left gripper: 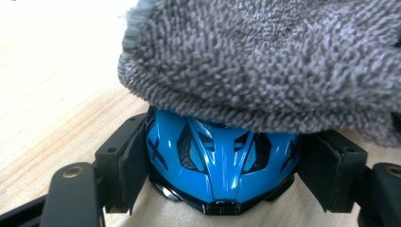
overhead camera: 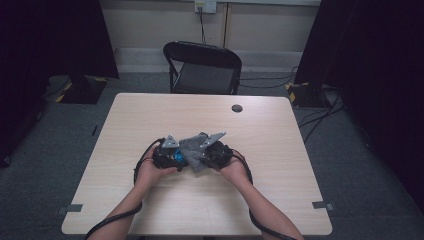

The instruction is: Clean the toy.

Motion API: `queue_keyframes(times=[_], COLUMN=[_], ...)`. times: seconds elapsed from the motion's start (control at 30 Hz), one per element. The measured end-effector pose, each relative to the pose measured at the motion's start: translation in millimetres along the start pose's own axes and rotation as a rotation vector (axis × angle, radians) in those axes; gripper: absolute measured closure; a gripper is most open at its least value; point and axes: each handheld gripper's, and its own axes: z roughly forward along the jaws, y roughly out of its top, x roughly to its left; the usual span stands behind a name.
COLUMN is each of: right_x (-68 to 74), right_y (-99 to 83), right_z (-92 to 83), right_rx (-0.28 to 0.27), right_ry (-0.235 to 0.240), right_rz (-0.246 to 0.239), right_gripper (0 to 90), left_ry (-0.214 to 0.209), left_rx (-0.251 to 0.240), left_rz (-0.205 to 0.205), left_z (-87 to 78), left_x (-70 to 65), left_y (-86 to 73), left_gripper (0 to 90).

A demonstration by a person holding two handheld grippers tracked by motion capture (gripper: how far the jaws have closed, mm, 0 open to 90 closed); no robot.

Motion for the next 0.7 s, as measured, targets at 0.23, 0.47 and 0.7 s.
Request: queue_keyframes(times=[0.23, 0.47, 0.7], right_x=[-11.3, -20.7, -27.3], right_y=[-6.3, -9.2, -11.2], right_z=[1.4, -1.3, -5.2], right_rx=[0.006, 0.010, 0.005], right_ry=[-0.015, -0.037, -0.067], right_rz=[0.052, 0.077, 0.101], right_gripper=[78.7, 78.6, 78.7], left_ry=[-0.010, -0.009, -0.010], left_rx=[-0.002, -0.002, -0.002], left_rz=[-0.012, -0.012, -0.012], left_z=[0.5, 0.5, 0.5], left_x=[-0.7, -0.7, -0.7], left_y=[-0.2, -0.2, -0.2], left_gripper=[25.0, 25.0, 24.9])
